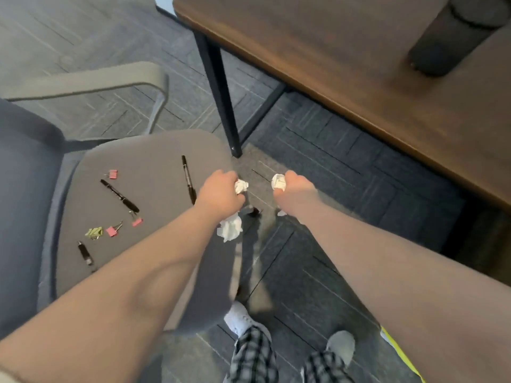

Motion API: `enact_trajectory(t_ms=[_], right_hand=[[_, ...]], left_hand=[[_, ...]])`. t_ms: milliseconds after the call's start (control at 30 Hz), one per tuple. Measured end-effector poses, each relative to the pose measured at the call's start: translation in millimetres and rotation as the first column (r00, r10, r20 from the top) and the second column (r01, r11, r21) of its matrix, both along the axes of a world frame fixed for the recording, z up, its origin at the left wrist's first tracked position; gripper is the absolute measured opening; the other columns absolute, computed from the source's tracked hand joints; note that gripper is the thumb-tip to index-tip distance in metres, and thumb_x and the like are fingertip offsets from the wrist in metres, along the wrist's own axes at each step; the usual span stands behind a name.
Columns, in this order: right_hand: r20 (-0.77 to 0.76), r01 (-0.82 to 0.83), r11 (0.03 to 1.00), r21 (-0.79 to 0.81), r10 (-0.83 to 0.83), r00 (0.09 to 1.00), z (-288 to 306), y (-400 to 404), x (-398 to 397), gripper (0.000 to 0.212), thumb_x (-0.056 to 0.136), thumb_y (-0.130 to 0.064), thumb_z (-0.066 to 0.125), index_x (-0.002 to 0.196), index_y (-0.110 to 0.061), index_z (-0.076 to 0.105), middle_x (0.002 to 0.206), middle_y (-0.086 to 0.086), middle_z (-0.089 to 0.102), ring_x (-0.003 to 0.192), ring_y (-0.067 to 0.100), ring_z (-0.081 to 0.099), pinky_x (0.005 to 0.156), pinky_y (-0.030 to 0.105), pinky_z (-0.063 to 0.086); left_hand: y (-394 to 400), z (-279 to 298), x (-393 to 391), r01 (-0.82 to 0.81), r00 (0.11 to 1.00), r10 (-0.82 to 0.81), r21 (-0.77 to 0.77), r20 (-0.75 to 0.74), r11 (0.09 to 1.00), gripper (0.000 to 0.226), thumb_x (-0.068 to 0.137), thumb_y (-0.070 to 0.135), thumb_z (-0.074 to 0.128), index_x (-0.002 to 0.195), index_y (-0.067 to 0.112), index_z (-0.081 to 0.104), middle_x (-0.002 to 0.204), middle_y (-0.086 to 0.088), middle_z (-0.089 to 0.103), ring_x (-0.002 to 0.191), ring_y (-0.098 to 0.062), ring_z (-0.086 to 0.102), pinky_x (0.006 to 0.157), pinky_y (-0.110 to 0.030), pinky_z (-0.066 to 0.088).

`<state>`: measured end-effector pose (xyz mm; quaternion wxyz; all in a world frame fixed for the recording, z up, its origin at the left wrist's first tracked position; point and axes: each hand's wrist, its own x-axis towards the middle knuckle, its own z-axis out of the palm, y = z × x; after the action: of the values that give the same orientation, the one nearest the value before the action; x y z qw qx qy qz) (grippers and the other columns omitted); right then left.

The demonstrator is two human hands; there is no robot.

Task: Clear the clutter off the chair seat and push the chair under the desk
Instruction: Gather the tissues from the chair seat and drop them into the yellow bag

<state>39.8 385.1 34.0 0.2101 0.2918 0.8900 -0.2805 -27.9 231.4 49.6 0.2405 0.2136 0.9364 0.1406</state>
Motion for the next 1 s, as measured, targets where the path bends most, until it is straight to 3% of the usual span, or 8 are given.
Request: enact_trajectory(t_ms=[167,333,500,600,700,900,1000], right_hand=[[0.012,0.163,0.987,0.0,-0.163,0.987,8.5,81.2,88.4,0.026,0.093,-0.021,0.04,0.113,-0.006,0.045,0.116,0.018,0.055,0.102,0.035,0.054,0.069,0.035,0.039],[0.014,0.304,0.952,0.02,-0.304,0.952,9.4,147.9,178.1,0.025,0.091,-0.022,0.042,0.11,-0.006,0.048,0.106,0.017,0.059,0.081,0.029,0.05,0.065,0.034,0.041],[0.067,0.465,0.885,0.004,-0.464,0.883,1.9,202.2,265.1,0.031,0.092,-0.023,0.044,0.118,-0.008,0.046,0.11,0.014,0.058,0.089,0.029,0.052,0.067,0.032,0.038],[0.072,0.557,0.831,-0.005,-0.555,0.829,-2.5,228.0,313.0,0.024,0.09,-0.02,0.045,0.11,-0.008,0.048,0.115,0.016,0.06,0.1,0.033,0.057,0.07,0.03,0.037],[0.096,0.586,0.81,0.019,-0.585,0.805,-4.3,248.2,357.3,0.031,0.091,-0.021,0.047,0.116,-0.003,0.048,0.117,0.02,0.06,0.107,0.036,0.058,0.079,0.033,0.044],[0.122,0.755,0.656,-0.005,-0.749,0.651,-23.1,281.8,457.9,0.032,0.091,-0.019,0.047,0.119,-0.003,0.049,0.119,0.02,0.059,0.11,0.036,0.056,0.085,0.036,0.045],[0.148,0.811,0.585,-0.021,-0.8,0.582,-34.3,289.3,499.0,0.035,0.091,-0.021,0.048,0.123,-0.006,0.048,0.124,0.018,0.058,0.114,0.036,0.055,0.088,0.035,0.045]], left_hand=[[86.5,4.1,56.2,0.159,0.986,-0.158,-0.007,0.058,0.987,0.033,0.081,0.017,0.057,0.062,0.016,0.03,0.073,-0.001,0.035,0.091,-0.033,0.051,0.07,-0.033,0.035],[169.5,8.5,120.1,0.343,0.936,-0.338,-0.04,0.101,0.938,0.018,0.085,0.021,0.057,0.086,0.005,0.049,0.098,-0.016,0.05,0.1,-0.035,0.053,0.084,-0.038,0.042],[248.0,5.4,183.0,0.498,0.864,-0.489,-0.063,0.116,0.865,0.026,0.087,0.025,0.055,0.1,0.003,0.055,0.115,-0.018,0.055,0.107,-0.035,0.053,0.09,-0.04,0.044],[287.4,5.9,222.0,0.57,0.818,-0.561,-0.054,0.129,0.82,0.018,0.088,0.024,0.055,0.089,0.006,0.051,0.114,-0.018,0.057,0.112,-0.034,0.052,0.09,-0.04,0.044],[321.2,4.2,261.0,0.637,0.767,-0.625,-0.061,0.143,0.768,0.02,0.089,0.024,0.054,0.081,0.012,0.041,0.115,-0.019,0.056,0.114,-0.034,0.051,0.088,-0.039,0.045],[385.8,-12.6,348.6,0.764,0.641,-0.745,-0.057,0.186,0.643,0.023,0.092,0.028,0.053,0.083,0.008,0.046,0.098,-0.018,0.058,0.116,-0.031,0.047,0.085,-0.038,0.045],[406.9,-24.0,390.4,0.791,0.603,-0.762,-0.055,0.238,0.609,0.035,0.089,0.04,0.057,0.093,0.005,0.052,0.11,-0.02,0.058,0.122,-0.031,0.046,0.09,-0.039,0.043]])
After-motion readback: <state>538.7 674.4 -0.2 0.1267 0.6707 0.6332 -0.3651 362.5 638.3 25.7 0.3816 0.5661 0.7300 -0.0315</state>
